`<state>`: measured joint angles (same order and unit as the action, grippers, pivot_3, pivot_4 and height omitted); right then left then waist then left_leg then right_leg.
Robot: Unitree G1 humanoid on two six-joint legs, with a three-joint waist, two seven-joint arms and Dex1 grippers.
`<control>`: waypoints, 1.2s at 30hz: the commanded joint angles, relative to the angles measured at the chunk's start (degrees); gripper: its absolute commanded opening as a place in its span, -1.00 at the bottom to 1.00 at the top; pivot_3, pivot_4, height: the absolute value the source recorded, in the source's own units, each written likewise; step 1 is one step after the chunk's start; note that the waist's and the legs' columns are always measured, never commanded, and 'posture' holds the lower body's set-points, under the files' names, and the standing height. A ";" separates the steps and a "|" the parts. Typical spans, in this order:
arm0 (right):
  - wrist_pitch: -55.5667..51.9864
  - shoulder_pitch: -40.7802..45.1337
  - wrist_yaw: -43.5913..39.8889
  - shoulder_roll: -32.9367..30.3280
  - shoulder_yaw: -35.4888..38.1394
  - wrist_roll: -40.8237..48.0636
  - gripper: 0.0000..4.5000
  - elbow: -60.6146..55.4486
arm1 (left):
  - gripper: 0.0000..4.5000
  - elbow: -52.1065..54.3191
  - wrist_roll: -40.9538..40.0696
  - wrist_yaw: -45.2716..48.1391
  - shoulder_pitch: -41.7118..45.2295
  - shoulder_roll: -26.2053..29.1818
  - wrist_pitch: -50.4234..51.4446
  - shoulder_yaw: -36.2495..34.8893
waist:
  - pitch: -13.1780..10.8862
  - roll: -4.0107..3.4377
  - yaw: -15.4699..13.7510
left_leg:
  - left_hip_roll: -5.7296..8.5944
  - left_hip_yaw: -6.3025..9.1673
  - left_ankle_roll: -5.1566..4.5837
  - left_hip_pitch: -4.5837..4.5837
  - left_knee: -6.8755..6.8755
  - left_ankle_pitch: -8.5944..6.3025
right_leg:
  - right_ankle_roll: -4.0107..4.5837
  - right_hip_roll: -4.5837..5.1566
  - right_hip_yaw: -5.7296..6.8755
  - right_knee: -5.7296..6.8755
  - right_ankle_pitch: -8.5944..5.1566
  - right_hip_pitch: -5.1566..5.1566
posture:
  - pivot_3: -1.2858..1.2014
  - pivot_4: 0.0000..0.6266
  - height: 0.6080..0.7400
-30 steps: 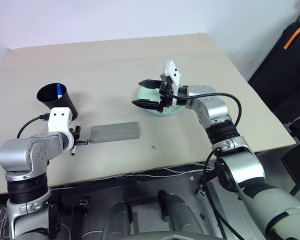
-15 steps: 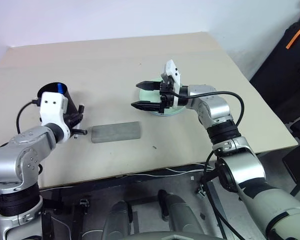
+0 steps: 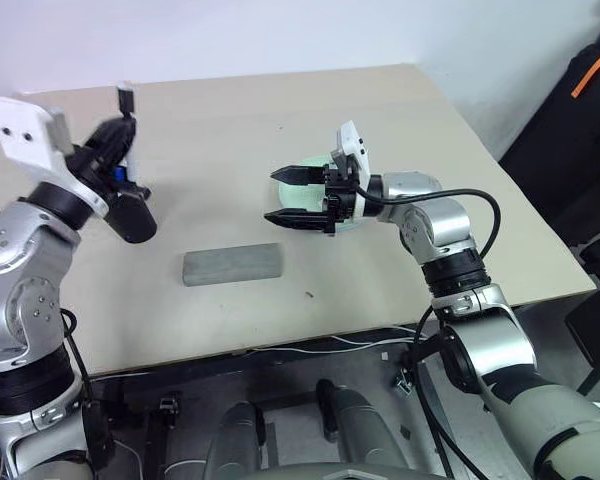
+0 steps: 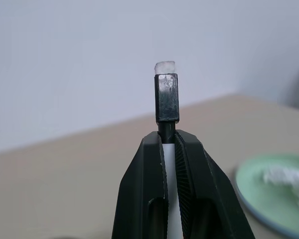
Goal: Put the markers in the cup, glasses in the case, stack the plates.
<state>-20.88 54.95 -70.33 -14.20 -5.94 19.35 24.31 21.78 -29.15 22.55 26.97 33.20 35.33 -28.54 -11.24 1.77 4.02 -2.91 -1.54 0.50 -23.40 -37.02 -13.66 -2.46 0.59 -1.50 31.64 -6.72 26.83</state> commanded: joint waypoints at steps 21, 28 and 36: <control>3.35 0.94 0.57 -0.15 -1.42 -1.15 1.00 -1.55 | -0.98 -43.78 8.63 7.90 10.12 4.57 -39.49 1.01 | 0.00 0.00 -0.27 | -0.02 -0.12 0.00 0.03 -0.10 0.00 | -0.09 0.09 0.01 0.46 -0.13 0.09 | 0.03 -0.52 0.89; 3.41 0.45 1.51 -0.84 -1.27 -1.15 1.00 -2.29 | -0.98 -45.42 9.48 7.31 8.59 3.29 -40.85 3.11 | 0.00 0.00 -0.25 | -0.03 -0.16 -0.01 0.02 -0.10 0.01 | -0.10 0.09 0.00 0.54 -0.16 0.12 | 0.03 -0.52 0.89; 3.85 -0.26 2.38 -1.05 -1.13 -1.04 1.00 -2.78 | -0.98 -46.46 10.38 6.54 5.70 3.13 -41.55 3.43 | 0.00 0.01 -0.27 | -0.04 -0.16 -0.01 0.05 -0.11 0.01 | -0.12 0.09 -0.01 0.60 -0.18 0.13 | 0.03 -0.52 0.89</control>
<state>-18.24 54.42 -68.08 -14.81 -7.72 18.14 24.07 -24.74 -19.20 29.52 32.86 35.77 -4.65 -24.95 -11.23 1.77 3.75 -2.95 -1.70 0.50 -23.35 -37.14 -13.66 -2.58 0.69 -1.51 32.24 -6.89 26.96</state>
